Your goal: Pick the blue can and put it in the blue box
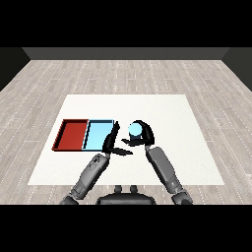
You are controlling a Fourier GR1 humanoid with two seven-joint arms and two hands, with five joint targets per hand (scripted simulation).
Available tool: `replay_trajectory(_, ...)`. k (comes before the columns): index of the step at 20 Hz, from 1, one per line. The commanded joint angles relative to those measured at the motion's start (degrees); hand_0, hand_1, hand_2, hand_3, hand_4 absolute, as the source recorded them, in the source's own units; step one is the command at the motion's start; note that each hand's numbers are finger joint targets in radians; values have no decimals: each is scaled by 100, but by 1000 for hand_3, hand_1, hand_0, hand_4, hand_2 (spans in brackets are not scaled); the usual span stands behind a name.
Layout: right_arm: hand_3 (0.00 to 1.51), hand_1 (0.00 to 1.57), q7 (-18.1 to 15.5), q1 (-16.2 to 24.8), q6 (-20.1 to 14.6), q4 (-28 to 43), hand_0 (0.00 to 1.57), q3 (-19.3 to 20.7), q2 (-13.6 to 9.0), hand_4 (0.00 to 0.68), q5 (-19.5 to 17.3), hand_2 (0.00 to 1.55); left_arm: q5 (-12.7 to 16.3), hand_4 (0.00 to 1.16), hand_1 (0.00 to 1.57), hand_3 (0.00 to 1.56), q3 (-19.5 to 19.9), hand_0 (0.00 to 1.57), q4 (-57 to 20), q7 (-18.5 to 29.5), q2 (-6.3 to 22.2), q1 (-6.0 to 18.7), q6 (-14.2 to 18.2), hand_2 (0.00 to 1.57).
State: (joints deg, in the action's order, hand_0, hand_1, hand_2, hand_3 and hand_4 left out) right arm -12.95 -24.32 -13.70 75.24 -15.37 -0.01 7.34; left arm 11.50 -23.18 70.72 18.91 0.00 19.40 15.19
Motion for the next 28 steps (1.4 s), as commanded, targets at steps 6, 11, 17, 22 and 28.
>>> replay_trajectory(6, 1373, 1438, -256, -244, 77, -330, 1438, -108, 1, 564, 270, 1464, 799, 0, 0, 0, -708, 0, -886, 540, 0, 445, 513, 0)
replay_trajectory(11, 1374, 1446, -431, -451, -217, -617, 1446, -491, 1, 555, 493, 1464, 776, 0, 0, 0, -457, 0, -806, 233, 0, 651, 482, 0)
replay_trajectory(17, 1363, 1419, -162, -488, 172, -405, 1419, -126, -24, 559, 459, 1456, 1028, 0, 0, 0, -604, 0, -1154, 263, 0, 1026, 584, 0)
replay_trajectory(22, 1381, 1428, -102, -306, -534, 10, 1428, -829, -2, 552, 474, 1463, 800, 0, 0, 0, -925, 0, -864, 401, 0, 326, 621, 0)
replay_trajectory(28, 1370, 1421, -490, -13, -383, -170, 1421, -856, 0, 541, 525, 1457, 1009, 0, 0, 0, -989, 0, -931, 147, 0, 931, 990, 0)
